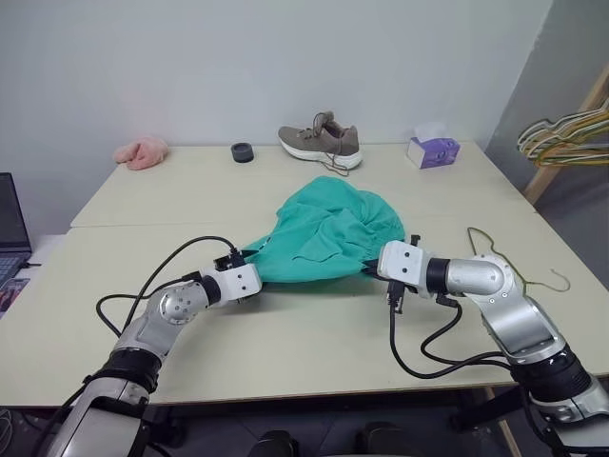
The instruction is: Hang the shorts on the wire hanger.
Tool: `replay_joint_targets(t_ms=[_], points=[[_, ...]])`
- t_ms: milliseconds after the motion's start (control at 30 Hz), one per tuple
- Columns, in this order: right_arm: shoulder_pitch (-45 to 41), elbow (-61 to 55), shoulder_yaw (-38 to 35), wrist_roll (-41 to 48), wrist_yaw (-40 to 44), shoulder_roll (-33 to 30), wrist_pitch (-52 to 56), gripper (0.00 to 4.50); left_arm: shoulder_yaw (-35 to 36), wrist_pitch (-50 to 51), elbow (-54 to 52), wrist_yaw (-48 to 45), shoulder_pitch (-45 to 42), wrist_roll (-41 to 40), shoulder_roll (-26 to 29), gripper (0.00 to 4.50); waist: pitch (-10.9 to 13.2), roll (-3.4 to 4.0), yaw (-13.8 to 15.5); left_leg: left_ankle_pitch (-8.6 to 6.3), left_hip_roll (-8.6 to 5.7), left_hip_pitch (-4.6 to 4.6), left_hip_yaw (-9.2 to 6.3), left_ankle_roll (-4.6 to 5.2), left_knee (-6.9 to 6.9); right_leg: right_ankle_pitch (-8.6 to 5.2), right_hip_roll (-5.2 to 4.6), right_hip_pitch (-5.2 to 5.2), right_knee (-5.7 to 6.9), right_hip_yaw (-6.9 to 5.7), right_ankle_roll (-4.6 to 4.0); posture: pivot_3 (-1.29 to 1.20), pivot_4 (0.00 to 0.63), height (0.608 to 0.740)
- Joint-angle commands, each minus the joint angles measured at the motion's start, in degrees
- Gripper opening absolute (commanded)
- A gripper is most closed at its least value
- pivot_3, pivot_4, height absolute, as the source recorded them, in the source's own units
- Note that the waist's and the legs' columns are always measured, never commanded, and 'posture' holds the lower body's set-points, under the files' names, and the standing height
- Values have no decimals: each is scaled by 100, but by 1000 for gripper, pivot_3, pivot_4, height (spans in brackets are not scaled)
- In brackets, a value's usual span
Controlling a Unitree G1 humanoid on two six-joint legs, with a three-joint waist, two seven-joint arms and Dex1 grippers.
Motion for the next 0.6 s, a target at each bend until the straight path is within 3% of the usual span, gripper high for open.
replay_joint_targets(t_ms=[33, 267, 367, 467, 600], points=[[-191, 120, -121, -41, 128, -242, -390, 0, -112, -37, 165, -201, -36, 250, 428, 2161, -1, 1, -32, 0, 0, 0, -1, 0, 0, 0, 0, 0, 1, -1, 0, -122, 0, 740], [-871, 1758, 513, -914, 362, -750, -2536, 0, -24, 300, -424, -1003, 133, 25, 1035, 19, 0, 2, -171, 0, 0, 2, 5, 1, -4, 0, 1, -4, 2, 6, 0, -103, 0, 740], [-1593, 2838, 755, -1538, -95, -724, -3737, 0, 117, 657, -892, -1389, 261, -227, 1238, 19, 3, 6, -193, 0, 0, -1, 8, 1, -3, 0, 1, -10, 6, 8, 0, -90, 0, 740], [-1980, 3414, 806, -1585, -130, -679, -4427, 0, 246, 1146, -1579, -1918, 562, -620, 1431, 19, 2, 6, -198, 0, 0, -10, 9, 1, -5, 1, 1, -23, 7, 11, -2, -87, 0, 740], [-1611, 3065, 897, -477, 1064, -912, -4928, 0, 470, 2189, -2809, -2872, 1250, -1423, 1814, 19, -1, 0, -206, -2, 5, -23, 10, 3, -10, -1, -1, -35, 2, 15, -6, -88, 0, 740]])
